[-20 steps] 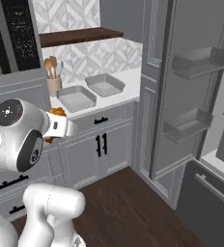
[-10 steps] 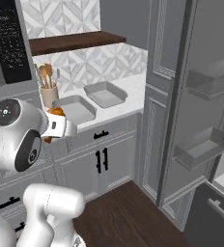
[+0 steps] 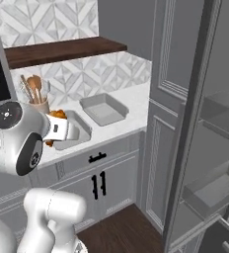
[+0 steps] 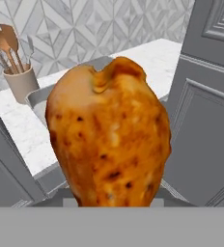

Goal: Place one lemon and one chicken drumstick in each tupperware on the nearby counter, to pack two identical lunches.

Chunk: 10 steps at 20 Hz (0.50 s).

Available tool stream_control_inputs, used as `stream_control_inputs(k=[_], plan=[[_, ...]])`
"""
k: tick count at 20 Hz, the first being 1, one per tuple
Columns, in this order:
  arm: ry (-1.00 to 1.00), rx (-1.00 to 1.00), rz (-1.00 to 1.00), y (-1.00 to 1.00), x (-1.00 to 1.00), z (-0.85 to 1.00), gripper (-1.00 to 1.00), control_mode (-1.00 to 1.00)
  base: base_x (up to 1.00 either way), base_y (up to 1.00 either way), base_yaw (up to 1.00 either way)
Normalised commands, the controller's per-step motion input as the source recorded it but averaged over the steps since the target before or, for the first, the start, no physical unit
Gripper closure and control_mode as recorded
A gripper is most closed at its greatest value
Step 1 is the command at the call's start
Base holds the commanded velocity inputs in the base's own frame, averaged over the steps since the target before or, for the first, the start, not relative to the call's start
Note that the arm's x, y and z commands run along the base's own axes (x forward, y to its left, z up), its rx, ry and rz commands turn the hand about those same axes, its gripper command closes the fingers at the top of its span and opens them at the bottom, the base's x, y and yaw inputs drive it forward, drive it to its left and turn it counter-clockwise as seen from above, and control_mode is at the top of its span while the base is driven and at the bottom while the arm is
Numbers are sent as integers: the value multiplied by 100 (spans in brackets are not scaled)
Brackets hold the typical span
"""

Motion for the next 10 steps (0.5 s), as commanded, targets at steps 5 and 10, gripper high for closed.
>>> stream_control_inputs(k=[5, 10], plan=[[0, 0, 0, 0, 0, 0, 100, 100, 66, 0, 7], [0, 0, 0, 0, 0, 0, 100, 100, 63, 0, 11]])
